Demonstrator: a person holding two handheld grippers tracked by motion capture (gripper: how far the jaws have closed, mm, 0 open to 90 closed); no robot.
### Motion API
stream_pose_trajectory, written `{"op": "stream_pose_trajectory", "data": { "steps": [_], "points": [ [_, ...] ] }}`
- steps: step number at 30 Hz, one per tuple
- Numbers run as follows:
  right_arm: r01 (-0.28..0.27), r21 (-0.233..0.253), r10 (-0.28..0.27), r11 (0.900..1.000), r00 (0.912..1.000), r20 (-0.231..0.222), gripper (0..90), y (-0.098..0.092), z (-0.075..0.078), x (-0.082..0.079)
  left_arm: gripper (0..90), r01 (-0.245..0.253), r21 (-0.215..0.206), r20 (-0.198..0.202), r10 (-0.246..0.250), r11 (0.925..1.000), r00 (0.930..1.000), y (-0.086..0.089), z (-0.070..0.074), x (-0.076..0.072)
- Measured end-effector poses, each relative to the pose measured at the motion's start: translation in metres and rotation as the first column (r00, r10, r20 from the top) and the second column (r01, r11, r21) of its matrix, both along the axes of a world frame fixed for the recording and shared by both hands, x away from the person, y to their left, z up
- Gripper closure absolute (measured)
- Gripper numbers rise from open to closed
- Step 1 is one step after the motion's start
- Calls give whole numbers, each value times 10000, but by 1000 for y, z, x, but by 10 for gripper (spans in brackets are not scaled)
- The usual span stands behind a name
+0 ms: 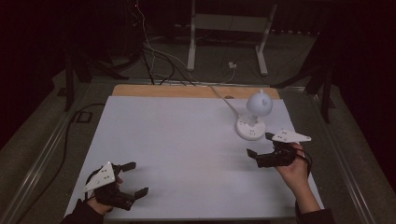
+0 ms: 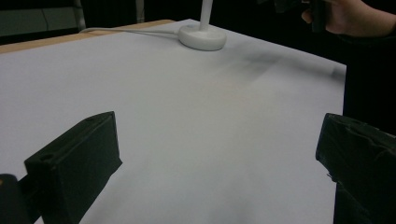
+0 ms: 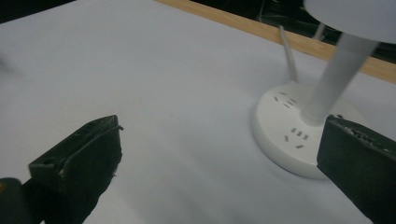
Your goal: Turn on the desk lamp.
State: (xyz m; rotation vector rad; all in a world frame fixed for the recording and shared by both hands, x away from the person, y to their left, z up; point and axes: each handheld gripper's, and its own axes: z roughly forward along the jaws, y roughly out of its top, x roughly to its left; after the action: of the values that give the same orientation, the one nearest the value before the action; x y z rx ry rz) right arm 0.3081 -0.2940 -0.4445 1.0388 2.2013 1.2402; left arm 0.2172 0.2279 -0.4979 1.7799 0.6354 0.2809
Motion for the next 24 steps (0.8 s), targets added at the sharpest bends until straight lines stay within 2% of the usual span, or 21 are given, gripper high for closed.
{"op": "stream_pose_trajectory", "data": {
  "steps": [8,9,12,24],
  "points": [
    [551,-13,-551,9985,9984,-84,0,-13,-4,11,4,7,39,-20,-7,10000,10000,0,0,0],
    [774,-74,-775,9970,9970,-72,0,-17,-7,15,4,-2,36,-5,2,10000,10000,0,0,1],
    [1002,-112,-1003,9949,9949,-134,0,-20,-10,20,4,6,28,2,-6,10000,10000,1,0,0],
    [1643,-602,-1663,9846,9856,-308,0,-28,-20,43,3,-5,58,-25,6,10000,10000,1,0,1]
  ]
}}
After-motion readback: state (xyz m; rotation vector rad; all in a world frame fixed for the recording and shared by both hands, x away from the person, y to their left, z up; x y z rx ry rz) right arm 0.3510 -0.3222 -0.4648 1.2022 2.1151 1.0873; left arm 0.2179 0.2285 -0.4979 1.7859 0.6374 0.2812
